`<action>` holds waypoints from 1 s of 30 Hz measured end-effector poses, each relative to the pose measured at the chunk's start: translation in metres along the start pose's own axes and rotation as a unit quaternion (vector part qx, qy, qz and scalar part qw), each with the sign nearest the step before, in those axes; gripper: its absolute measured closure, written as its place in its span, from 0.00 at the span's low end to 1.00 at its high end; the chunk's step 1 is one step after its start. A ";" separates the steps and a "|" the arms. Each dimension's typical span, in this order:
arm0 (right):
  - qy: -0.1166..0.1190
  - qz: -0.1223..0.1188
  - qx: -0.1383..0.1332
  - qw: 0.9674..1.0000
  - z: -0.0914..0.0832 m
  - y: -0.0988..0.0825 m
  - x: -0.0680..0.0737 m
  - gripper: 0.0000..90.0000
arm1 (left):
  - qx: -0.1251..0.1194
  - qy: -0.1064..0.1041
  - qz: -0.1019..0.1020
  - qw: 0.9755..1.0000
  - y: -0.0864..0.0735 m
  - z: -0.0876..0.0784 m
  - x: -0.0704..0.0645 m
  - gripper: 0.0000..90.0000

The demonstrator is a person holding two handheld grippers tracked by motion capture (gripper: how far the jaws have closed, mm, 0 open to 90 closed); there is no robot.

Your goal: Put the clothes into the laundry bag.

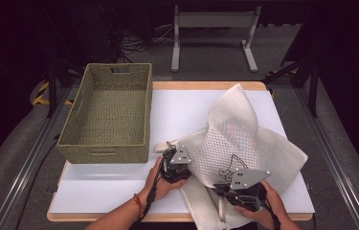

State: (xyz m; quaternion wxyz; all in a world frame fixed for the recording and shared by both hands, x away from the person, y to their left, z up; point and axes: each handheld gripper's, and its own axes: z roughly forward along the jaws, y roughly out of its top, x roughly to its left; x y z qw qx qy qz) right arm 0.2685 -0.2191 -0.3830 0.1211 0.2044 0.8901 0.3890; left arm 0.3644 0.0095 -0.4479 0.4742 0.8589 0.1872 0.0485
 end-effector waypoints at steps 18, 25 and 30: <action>-0.032 0.019 -0.009 0.999 -0.005 -0.003 -0.009 0.84 | -0.002 -0.010 0.046 0.999 0.017 0.022 0.002 0.60; -0.034 0.008 -0.007 0.999 -0.007 -0.002 -0.007 0.97 | 0.012 -0.014 0.069 0.997 0.003 -0.018 -0.002 0.35; -0.034 0.003 -0.013 0.999 -0.008 0.000 -0.005 0.97 | 0.006 -0.002 0.043 0.999 -0.004 -0.037 0.006 0.34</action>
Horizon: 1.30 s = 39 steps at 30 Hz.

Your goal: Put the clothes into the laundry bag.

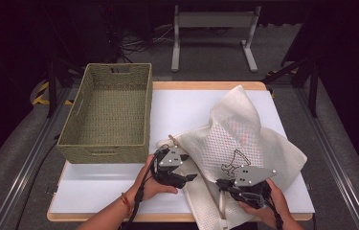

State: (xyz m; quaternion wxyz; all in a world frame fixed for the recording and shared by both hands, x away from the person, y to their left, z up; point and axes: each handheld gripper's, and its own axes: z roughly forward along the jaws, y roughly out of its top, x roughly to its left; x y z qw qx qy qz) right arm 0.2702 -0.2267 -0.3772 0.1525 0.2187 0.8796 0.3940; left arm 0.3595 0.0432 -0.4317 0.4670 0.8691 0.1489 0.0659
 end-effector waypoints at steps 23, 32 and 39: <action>0.007 0.008 0.015 1.000 0.009 -0.003 -0.002 0.98 | -0.043 0.121 -0.047 0.991 0.031 0.065 0.040 0.97; 0.016 0.003 0.016 1.000 0.009 -0.003 0.001 0.98 | -0.024 0.081 -0.025 0.996 0.020 0.044 0.025 0.72; 0.024 -0.002 0.015 1.000 0.008 -0.001 0.006 0.98 | 0.001 0.051 0.035 0.998 0.006 0.013 -0.001 0.64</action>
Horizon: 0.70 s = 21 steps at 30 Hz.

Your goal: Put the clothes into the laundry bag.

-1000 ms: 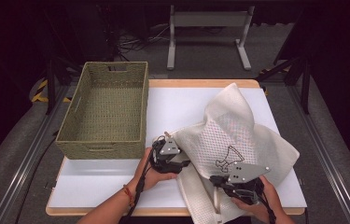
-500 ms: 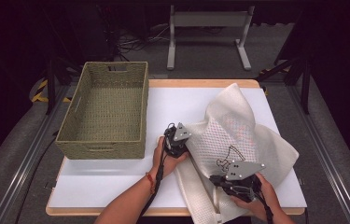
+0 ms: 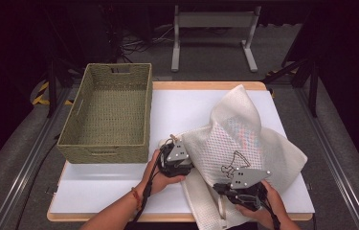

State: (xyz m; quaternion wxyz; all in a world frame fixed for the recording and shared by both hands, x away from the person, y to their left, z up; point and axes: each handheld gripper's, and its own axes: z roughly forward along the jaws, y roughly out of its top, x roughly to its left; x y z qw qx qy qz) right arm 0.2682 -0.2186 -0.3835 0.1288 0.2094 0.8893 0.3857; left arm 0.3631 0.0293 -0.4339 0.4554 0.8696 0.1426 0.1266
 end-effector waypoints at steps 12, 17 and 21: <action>0.005 -0.003 0.016 1.000 0.012 0.005 0.008 0.96 | 0.033 0.017 0.014 0.999 -0.033 -0.062 0.001 0.69; 0.010 -0.007 0.037 0.999 0.022 0.004 0.009 0.89 | 0.046 0.025 0.001 0.999 -0.052 -0.080 0.002 0.67; 0.008 -0.008 0.032 0.999 0.019 0.004 0.011 0.81 | 0.049 0.029 0.000 0.998 -0.060 -0.091 0.000 0.67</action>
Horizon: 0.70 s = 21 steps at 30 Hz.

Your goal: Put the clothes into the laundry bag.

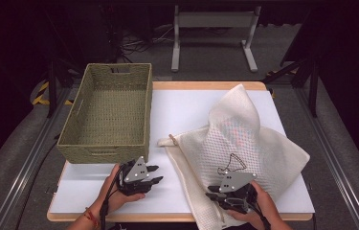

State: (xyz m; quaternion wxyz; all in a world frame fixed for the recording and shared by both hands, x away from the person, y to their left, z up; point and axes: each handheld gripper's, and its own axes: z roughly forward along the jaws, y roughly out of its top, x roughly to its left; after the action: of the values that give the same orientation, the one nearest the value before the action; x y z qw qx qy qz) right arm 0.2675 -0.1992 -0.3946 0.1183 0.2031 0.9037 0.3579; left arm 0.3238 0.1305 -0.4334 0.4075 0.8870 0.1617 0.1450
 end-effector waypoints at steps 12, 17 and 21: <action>-0.059 -0.033 -0.078 0.995 -0.042 0.003 -0.004 0.63 | -0.014 0.016 -0.028 0.999 -0.021 -0.028 0.004 0.61; -0.109 -0.031 -0.102 0.988 -0.060 -0.003 -0.018 0.56 | -0.010 0.033 -0.031 0.999 -0.032 -0.038 0.007 0.55; -0.151 -0.022 -0.116 0.982 -0.075 -0.011 -0.031 0.53 | -0.010 0.042 -0.034 0.998 -0.041 -0.046 0.011 0.49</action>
State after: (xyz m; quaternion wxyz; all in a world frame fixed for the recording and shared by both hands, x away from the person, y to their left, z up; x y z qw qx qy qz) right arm 0.2652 -0.2654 -0.3462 0.2835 0.2198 0.8322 0.4228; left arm 0.3093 0.1912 -0.4351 0.4140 0.8700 0.2071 0.1700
